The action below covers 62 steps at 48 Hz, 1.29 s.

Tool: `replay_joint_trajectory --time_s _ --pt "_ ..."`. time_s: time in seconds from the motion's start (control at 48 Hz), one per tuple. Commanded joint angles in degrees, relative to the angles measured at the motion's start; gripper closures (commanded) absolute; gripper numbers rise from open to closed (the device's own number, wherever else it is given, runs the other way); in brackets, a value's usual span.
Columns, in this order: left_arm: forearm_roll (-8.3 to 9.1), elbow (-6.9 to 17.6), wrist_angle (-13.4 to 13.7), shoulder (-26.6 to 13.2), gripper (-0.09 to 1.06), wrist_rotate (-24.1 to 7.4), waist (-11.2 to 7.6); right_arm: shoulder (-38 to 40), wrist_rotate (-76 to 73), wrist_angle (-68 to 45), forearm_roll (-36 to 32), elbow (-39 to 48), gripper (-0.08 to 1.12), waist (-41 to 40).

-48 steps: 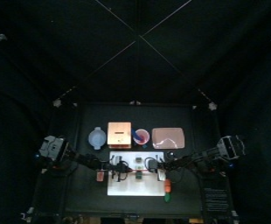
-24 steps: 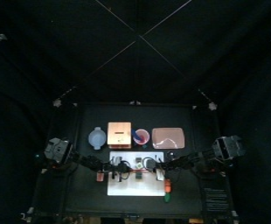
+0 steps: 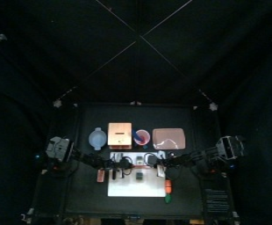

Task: Cut the sushi into 4 pieces with the knife
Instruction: Cut the sushi into 4 pieces

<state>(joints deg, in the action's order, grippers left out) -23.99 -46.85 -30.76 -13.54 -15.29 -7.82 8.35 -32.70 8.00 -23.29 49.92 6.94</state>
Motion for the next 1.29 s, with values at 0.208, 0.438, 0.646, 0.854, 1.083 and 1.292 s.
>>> replay_joint_trajectory --time_s 0.208,0.438,0.646,0.854,1.083,1.292 --pt "4.22 -0.4 2.0 5.4 0.92 0.2 -4.31 5.9 -0.2 -0.4 0.4 -0.4 0.95 5.3" --pt "6.15 -0.4 2.0 4.1 0.92 0.4 -4.75 4.2 -0.2 -1.2 1.0 -0.2 0.95 5.9" --pt "6.06 -0.2 2.2 2.6 0.92 0.6 -5.45 1.8 -0.2 -3.2 1.8 -0.1 0.95 6.6" --pt "6.06 -0.1 2.2 2.5 0.92 0.6 -5.54 0.2 -0.2 -3.4 2.6 -0.4 0.95 6.8" --pt "6.15 -0.4 2.2 5.4 0.92 0.4 -5.54 1.9 0.4 -2.5 1.7 -0.8 0.95 6.4" --pt "6.24 -0.6 2.2 7.7 0.92 0.3 -5.54 4.7 0.4 -1.6 1.1 -0.7 0.95 6.8"
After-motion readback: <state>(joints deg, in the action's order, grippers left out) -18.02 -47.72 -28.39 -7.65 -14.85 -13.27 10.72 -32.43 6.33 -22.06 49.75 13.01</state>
